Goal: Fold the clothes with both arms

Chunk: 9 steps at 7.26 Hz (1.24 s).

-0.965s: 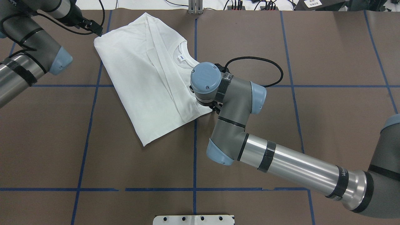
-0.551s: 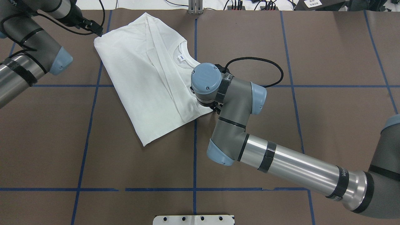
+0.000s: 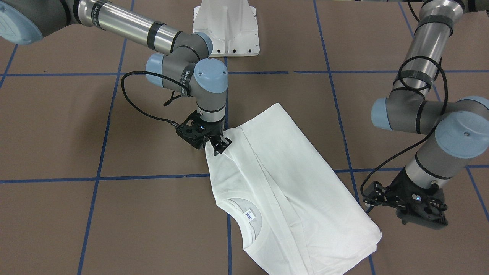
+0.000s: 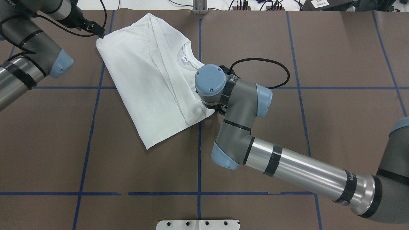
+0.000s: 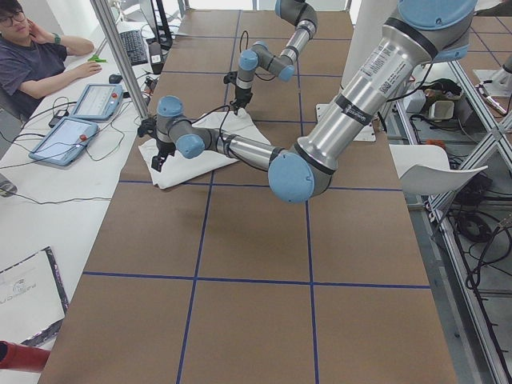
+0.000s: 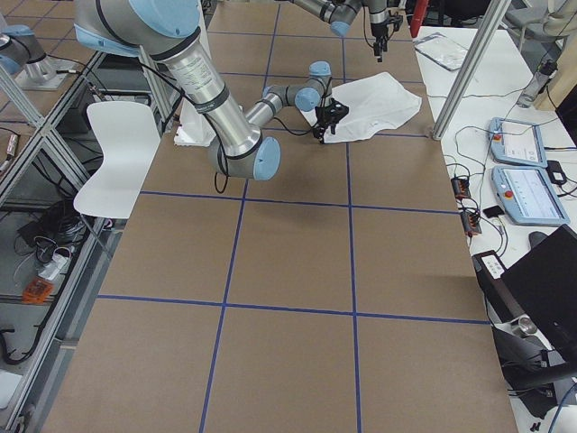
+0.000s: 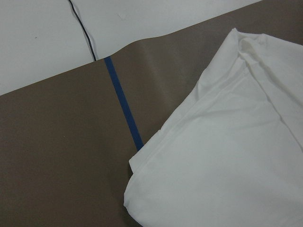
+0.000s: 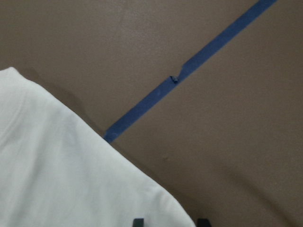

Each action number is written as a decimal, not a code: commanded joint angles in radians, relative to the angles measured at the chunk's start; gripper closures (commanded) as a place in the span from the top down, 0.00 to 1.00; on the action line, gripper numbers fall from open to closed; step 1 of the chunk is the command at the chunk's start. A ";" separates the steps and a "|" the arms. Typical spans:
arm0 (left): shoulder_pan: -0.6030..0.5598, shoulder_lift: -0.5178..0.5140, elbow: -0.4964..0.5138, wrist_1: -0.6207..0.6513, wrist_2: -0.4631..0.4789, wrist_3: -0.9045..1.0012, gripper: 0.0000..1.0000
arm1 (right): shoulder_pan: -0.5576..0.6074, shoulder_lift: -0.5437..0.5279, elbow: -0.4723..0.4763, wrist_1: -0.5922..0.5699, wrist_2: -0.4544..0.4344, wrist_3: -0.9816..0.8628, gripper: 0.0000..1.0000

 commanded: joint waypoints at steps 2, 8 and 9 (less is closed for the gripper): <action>-0.001 0.003 -0.006 0.000 0.000 -0.001 1.00 | 0.008 -0.005 0.028 -0.011 -0.006 -0.007 0.00; 0.001 0.008 -0.022 0.000 -0.002 0.000 1.00 | -0.158 -0.198 0.522 -0.316 -0.105 0.005 0.00; 0.002 0.015 -0.034 0.002 -0.002 0.000 1.00 | -0.198 -0.199 0.574 -0.406 -0.130 0.007 0.00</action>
